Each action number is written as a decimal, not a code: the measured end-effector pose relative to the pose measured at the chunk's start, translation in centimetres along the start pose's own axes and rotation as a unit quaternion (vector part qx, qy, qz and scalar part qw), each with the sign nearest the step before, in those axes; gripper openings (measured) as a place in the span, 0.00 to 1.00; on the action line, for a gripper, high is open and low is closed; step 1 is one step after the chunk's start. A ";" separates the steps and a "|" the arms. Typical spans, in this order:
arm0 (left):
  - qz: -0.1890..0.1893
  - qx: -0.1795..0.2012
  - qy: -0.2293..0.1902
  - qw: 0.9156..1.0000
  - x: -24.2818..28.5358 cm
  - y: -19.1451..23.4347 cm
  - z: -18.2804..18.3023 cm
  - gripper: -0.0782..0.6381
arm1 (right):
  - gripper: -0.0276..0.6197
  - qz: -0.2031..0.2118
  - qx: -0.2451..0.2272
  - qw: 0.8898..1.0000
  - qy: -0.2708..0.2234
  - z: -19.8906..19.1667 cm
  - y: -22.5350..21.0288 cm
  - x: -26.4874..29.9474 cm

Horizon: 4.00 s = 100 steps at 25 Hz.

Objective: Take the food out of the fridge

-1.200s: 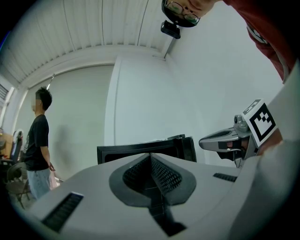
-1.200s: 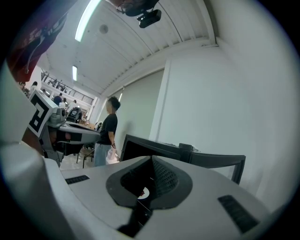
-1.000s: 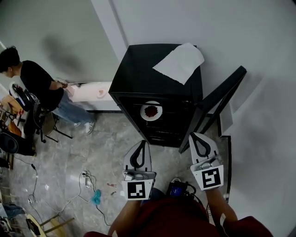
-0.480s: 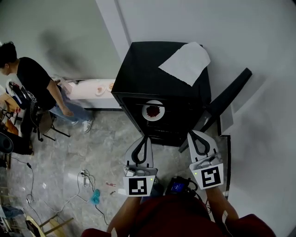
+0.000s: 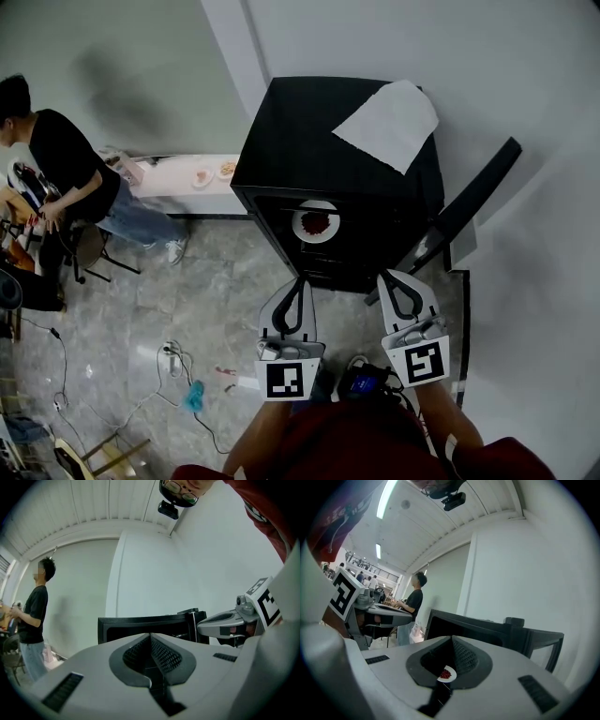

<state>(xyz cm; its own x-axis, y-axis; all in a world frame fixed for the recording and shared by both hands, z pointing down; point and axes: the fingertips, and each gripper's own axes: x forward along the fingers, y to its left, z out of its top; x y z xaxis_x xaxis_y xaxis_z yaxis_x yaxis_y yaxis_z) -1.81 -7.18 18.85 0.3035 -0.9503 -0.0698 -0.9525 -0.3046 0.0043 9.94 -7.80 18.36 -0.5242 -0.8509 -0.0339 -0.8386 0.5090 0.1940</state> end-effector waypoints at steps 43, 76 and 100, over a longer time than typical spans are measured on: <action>0.007 0.023 0.076 0.997 2.5 5.7 -26.4 0.13 | 0.08 -0.040 0.016 0.995 0.092 -25.3 5.1 7.5; 0.020 -0.023 0.085 0.996 5.1 6.2 -32.9 0.13 | 0.08 -0.039 0.033 0.993 0.103 -31.9 5.7 8.9; -0.004 -0.221 0.073 0.973 8.4 7.1 -33.7 0.16 | 0.08 -0.040 0.033 0.993 0.109 -31.9 5.2 8.6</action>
<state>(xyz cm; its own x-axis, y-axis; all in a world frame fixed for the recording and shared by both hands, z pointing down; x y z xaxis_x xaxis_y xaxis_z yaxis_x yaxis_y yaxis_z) -5.15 -19.49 51.95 0.3427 -0.9367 0.0714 -0.8559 -0.2800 0.4348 5.79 -16.63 50.39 -0.4167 -0.8934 0.1679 -0.8882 0.4395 0.1341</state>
